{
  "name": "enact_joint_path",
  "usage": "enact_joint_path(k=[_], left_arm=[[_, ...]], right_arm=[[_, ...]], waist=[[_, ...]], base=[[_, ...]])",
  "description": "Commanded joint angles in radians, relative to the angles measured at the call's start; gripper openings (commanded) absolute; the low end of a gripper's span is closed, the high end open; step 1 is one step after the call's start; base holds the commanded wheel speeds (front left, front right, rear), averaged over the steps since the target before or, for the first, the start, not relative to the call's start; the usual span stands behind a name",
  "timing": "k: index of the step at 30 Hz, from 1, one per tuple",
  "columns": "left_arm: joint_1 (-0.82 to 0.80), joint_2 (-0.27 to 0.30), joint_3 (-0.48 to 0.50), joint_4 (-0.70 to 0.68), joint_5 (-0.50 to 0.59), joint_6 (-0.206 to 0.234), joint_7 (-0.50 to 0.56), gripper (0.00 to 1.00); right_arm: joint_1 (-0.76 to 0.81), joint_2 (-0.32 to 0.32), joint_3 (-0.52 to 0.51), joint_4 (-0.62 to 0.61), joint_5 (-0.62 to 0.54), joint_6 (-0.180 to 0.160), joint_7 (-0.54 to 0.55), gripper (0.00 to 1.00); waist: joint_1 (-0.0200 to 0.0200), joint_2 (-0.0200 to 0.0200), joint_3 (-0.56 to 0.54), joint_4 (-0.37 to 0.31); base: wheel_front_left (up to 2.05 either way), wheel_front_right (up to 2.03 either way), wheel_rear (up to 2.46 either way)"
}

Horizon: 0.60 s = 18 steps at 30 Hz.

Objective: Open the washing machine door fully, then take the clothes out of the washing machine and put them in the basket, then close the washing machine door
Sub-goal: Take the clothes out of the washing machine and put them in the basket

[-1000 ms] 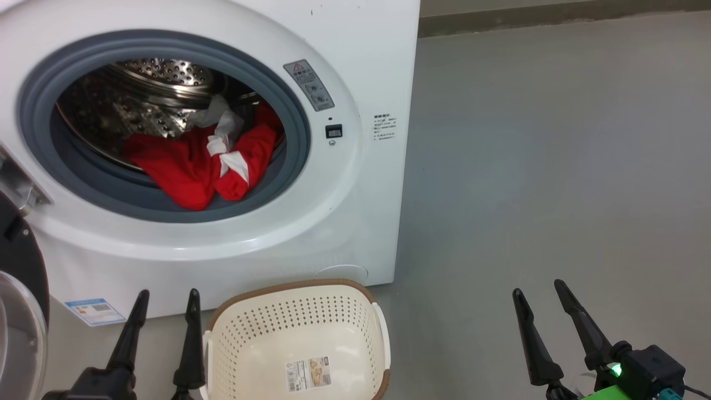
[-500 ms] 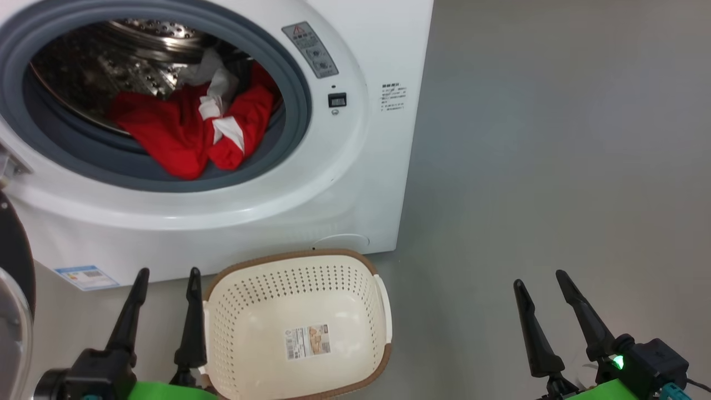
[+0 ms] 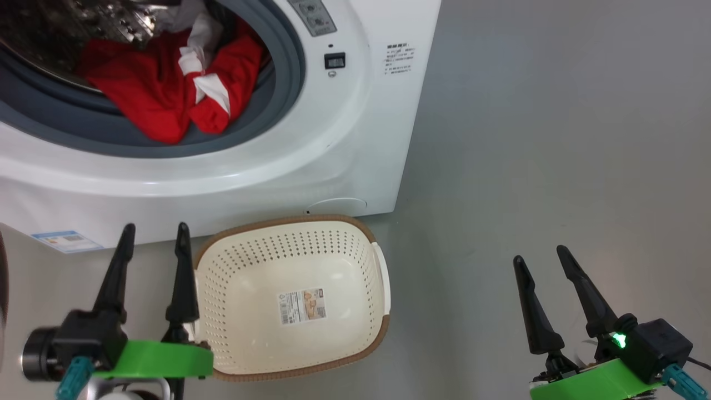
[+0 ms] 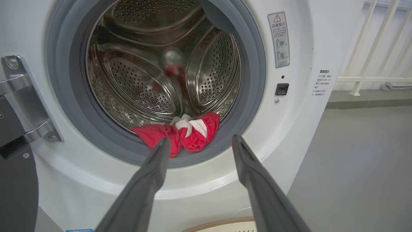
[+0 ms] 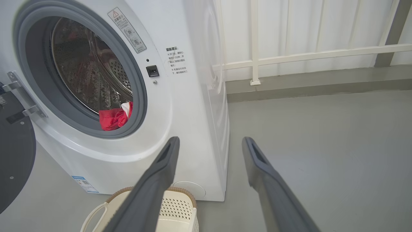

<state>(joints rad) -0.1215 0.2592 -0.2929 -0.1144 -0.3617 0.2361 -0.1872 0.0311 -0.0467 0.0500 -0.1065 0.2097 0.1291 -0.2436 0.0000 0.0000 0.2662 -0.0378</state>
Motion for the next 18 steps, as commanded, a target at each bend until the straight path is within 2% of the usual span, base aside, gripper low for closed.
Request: enact_joint_path(k=[1, 18], left_arm=[[-0.053, 0.016, 0.04, -0.009, 0.009, 0.007, -0.011, 1.0], [-0.275, 0.041, 0.085, 0.128, 0.008, -0.003, -0.015, 1.0]], right_arm=[[-0.029, -0.004, 0.021, -0.022, -0.008, 0.002, -0.012, 1.0], [-0.074, -0.004, 0.025, -0.016, -0.012, 0.002, -0.017, 1.0]], waist=[[0.0, 0.0, 0.026, -0.003], [0.0, 0.0, 0.126, -0.027]], base=[[0.0, 0.0, 0.0], [0.0, 0.0, 0.0]])
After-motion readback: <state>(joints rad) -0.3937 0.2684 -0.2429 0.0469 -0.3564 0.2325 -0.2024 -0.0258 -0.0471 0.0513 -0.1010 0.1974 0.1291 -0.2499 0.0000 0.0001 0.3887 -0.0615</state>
